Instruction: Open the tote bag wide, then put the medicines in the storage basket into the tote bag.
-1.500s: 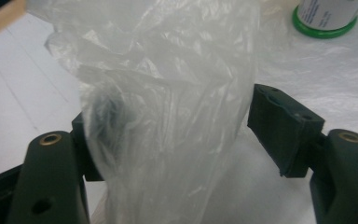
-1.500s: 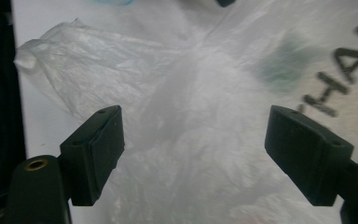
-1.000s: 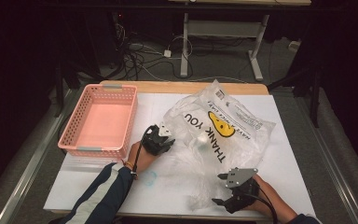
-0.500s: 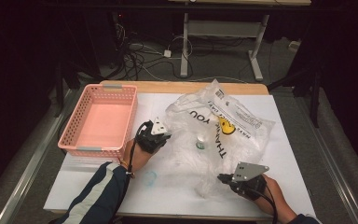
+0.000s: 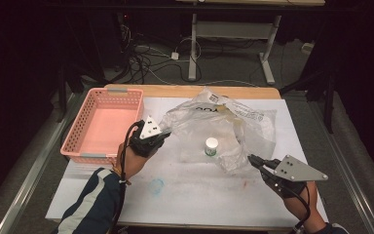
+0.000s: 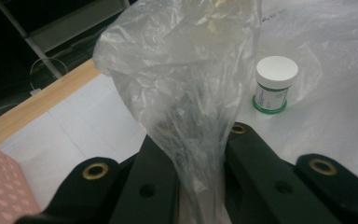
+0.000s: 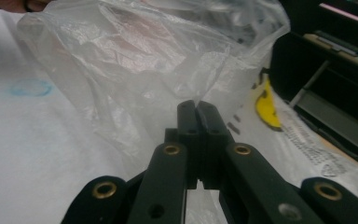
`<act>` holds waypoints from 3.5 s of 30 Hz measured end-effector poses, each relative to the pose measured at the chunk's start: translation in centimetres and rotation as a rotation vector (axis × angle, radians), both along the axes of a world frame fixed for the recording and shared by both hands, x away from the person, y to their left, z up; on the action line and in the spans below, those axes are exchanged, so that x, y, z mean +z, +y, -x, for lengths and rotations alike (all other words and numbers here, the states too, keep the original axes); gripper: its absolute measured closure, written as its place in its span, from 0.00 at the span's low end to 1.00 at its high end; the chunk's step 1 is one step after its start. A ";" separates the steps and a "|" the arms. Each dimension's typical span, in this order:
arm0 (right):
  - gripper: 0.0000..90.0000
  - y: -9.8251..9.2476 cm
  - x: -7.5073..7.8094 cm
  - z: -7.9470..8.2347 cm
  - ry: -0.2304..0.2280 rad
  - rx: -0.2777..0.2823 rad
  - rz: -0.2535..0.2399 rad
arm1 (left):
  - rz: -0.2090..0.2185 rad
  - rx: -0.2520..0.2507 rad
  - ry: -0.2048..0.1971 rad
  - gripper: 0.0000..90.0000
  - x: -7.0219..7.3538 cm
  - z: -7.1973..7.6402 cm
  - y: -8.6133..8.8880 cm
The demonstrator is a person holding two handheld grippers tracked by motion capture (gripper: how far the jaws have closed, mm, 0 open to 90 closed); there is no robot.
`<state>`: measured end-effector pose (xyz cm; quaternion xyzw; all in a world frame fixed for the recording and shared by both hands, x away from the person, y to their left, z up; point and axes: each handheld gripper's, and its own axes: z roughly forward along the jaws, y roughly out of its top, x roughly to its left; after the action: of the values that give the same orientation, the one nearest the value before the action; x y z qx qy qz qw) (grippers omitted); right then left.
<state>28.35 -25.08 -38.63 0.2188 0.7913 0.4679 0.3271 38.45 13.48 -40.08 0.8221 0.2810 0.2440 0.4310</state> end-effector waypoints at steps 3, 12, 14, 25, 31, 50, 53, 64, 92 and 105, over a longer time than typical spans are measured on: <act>1.00 -0.2 0.3 -0.4 -0.025 -0.029 -0.016 | -0.002 0.003 -0.020 0.97 0.1 -0.2 0.0; 1.00 -0.2 0.9 -3.2 -0.054 -0.101 -0.041 | 0.028 0.010 -0.018 0.97 -0.2 -1.5 -0.2; 1.00 -0.2 1.0 -3.8 -0.057 -0.106 -0.048 | 0.030 0.010 -0.022 0.97 0.0 -1.4 0.1; 1.00 0.6 1.4 -5.6 -0.061 -0.108 -0.050 | 0.037 0.035 -0.071 0.97 0.7 -0.5 1.5; 1.00 1.0 1.8 -6.1 -0.068 -0.103 -0.058 | 0.036 0.034 -0.076 0.97 1.0 -0.1 1.8; 1.00 3.0 4.7 -7.0 -0.132 -0.055 -0.104 | 0.095 0.087 -0.170 0.97 4.1 1.5 4.8; 1.00 2.9 5.7 -6.7 -0.157 -0.060 -0.118 | 0.097 0.087 -0.194 0.97 5.0 1.5 4.7; 1.00 2.6 9.9 -5.9 -0.241 -0.069 -0.186 | 0.156 0.107 -0.255 0.97 8.5 1.1 5.4; 1.00 -1.3 15.5 -10.5 -0.292 -0.266 -0.297 | 0.180 0.158 -0.290 0.97 11.5 -4.3 2.5; 1.00 -1.2 14.5 -16.5 -0.209 -0.384 -0.213 | 0.137 0.233 -0.295 0.97 12.4 -9.5 0.6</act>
<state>44.83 -26.24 -24.16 0.3491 0.6432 0.4980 0.4653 48.00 14.05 -27.71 0.7082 0.3241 0.3902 0.4911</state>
